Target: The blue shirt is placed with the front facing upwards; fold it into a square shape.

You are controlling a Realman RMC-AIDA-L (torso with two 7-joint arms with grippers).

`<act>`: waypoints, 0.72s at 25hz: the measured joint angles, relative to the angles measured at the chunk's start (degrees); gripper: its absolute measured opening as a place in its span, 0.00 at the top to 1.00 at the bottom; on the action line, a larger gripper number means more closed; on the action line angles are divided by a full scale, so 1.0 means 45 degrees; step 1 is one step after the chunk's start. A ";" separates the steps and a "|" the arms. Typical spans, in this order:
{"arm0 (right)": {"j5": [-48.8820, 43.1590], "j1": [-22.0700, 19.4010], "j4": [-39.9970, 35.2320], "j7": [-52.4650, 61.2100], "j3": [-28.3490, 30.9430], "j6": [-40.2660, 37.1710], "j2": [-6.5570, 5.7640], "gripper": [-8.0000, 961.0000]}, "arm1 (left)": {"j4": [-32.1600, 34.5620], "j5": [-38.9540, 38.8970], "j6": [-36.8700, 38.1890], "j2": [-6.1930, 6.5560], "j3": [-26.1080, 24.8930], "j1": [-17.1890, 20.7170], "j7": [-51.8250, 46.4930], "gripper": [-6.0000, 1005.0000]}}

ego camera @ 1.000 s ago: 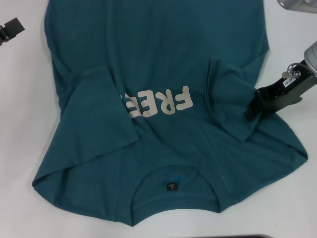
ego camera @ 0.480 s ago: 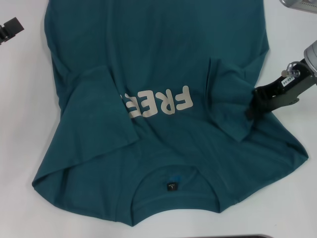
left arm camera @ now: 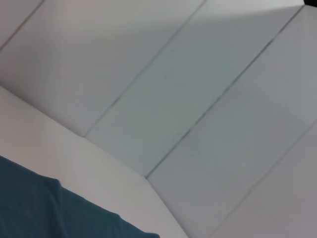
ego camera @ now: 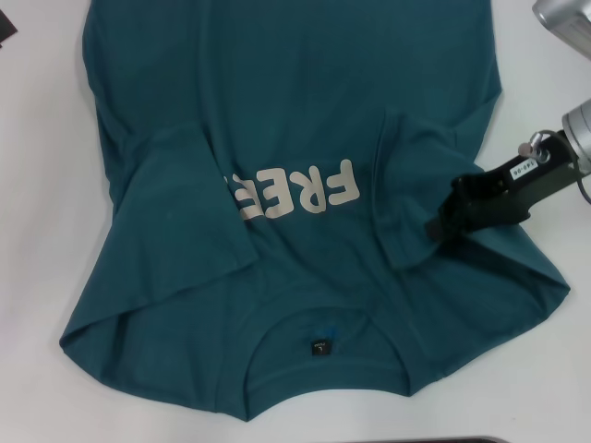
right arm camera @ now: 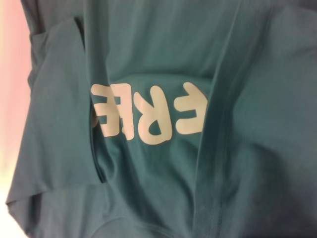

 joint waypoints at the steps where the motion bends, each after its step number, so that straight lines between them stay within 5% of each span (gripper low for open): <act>1: 0.0128 -0.0105 0.0005 0.0000 0.0013 -0.0018 0.0007 0.98 | 0.0000 -0.0038 -0.0112 0.0005 0.0000 0.0000 -0.0073 0.24; 18: 0.1128 -0.0413 0.0972 -0.0419 0.0732 -0.0236 -0.0329 0.97 | 0.0025 -0.0997 -0.1256 0.0056 0.0000 0.0291 -0.0679 0.24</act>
